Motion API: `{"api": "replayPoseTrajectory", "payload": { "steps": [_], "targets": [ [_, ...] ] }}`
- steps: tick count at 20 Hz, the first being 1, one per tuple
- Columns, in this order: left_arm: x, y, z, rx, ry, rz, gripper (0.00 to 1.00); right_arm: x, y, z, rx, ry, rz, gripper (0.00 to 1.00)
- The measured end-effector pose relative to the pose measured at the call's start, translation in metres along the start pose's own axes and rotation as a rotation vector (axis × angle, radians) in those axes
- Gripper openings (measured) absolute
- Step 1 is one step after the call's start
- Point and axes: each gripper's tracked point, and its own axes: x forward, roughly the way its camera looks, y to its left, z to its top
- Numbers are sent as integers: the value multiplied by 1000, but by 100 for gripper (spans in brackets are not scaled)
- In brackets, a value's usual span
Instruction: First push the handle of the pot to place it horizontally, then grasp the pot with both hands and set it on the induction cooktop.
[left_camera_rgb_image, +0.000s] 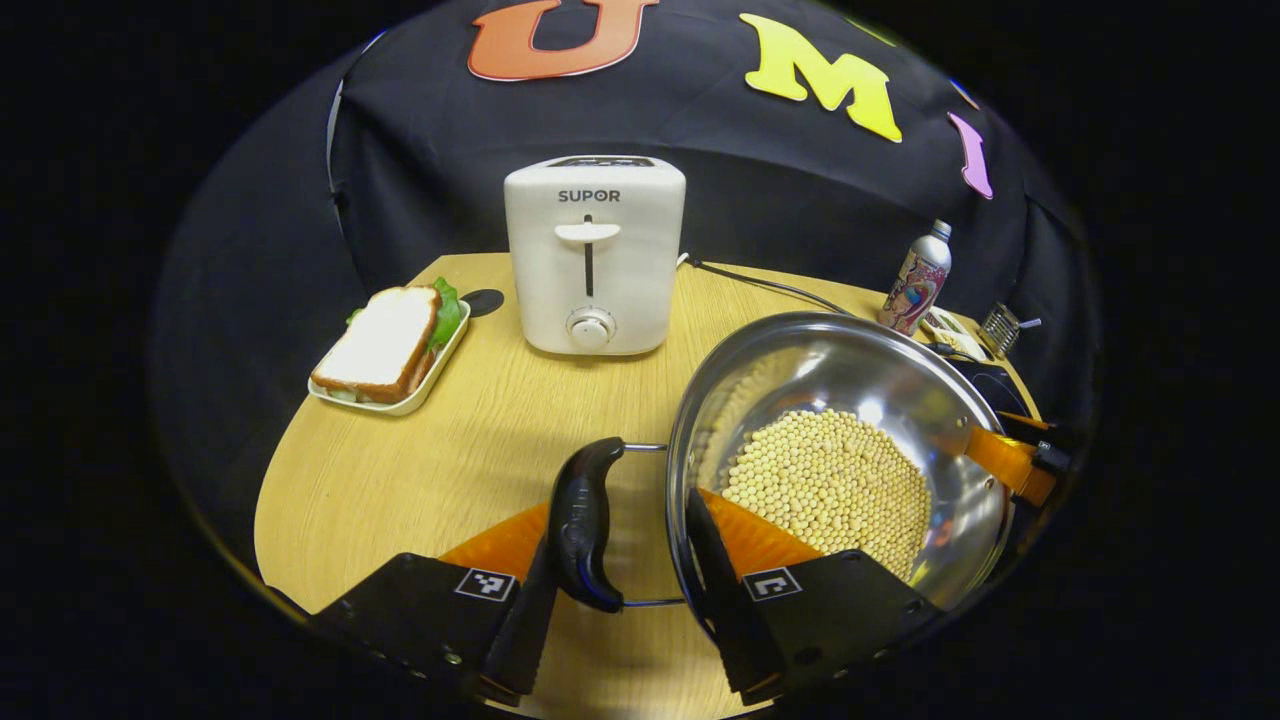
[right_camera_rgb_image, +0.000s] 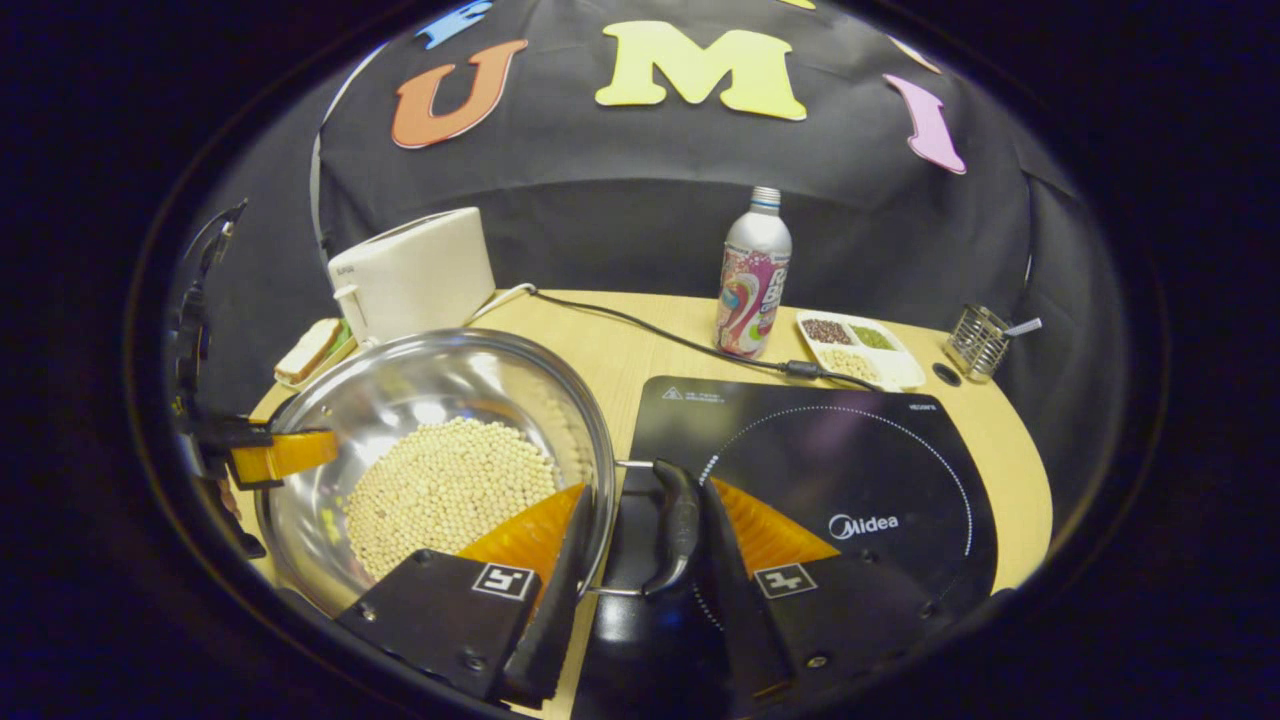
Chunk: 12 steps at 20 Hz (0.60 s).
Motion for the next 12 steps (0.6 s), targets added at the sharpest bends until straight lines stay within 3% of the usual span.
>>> {"api": "replayPoseTrajectory", "payload": {
  "steps": [2,3,7,12],
  "targets": [
    [-2,1,0,16,8,18,71,1,-1,1,-21,-5,-6,60],
    [-4,2,-1,35,11,33,67,0,0,2,-33,-5,-5,61],
    [-12,5,-5,73,37,90,66,-3,3,0,-85,-4,-8,60],
    [-29,9,-3,84,17,130,66,-11,10,-5,-33,20,34,60]
  ]
}}
